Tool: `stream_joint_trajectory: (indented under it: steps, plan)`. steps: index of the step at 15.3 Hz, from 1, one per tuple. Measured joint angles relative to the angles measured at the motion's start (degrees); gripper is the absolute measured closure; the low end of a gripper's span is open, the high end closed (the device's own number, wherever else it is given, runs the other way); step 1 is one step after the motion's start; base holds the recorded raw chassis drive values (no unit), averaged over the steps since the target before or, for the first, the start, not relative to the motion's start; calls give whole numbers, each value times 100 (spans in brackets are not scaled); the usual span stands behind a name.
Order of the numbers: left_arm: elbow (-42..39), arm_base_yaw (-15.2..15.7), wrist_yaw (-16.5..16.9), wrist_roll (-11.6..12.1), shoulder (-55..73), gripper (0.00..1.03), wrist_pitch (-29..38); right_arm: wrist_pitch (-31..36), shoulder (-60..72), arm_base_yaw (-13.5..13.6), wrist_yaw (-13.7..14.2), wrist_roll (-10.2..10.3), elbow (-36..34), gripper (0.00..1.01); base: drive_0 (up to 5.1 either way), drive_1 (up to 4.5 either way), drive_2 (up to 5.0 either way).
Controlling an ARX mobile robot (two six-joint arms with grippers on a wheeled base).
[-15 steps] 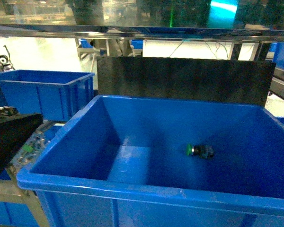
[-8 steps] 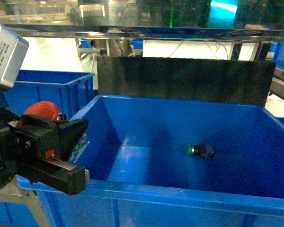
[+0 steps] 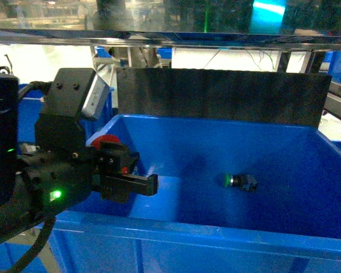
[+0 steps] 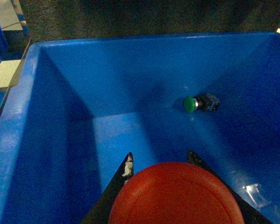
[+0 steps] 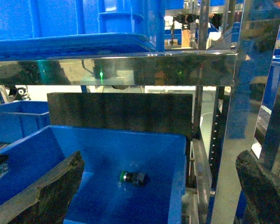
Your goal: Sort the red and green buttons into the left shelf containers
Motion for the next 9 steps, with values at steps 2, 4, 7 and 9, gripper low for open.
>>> stream_joint_trajectory:
  steps: [2, 4, 7, 9]
  plan:
    - [492, 2, -4, -111, 415, 76, -151, 0, 0, 0, 0, 0, 0, 3, 0, 0, 0]
    - [990, 59, 57, -173, 817, 76, -472, 0, 0, 0, 0, 0, 0, 3, 0, 0, 0]
    - [1384, 238, 131, -282, 1204, 76, -776, 0, 0, 0, 0, 0, 0, 3, 0, 0, 0]
    - [1576, 313, 243, -286, 1366, 76, -1056, 0, 0, 0, 0, 0, 0, 3, 0, 0, 0]
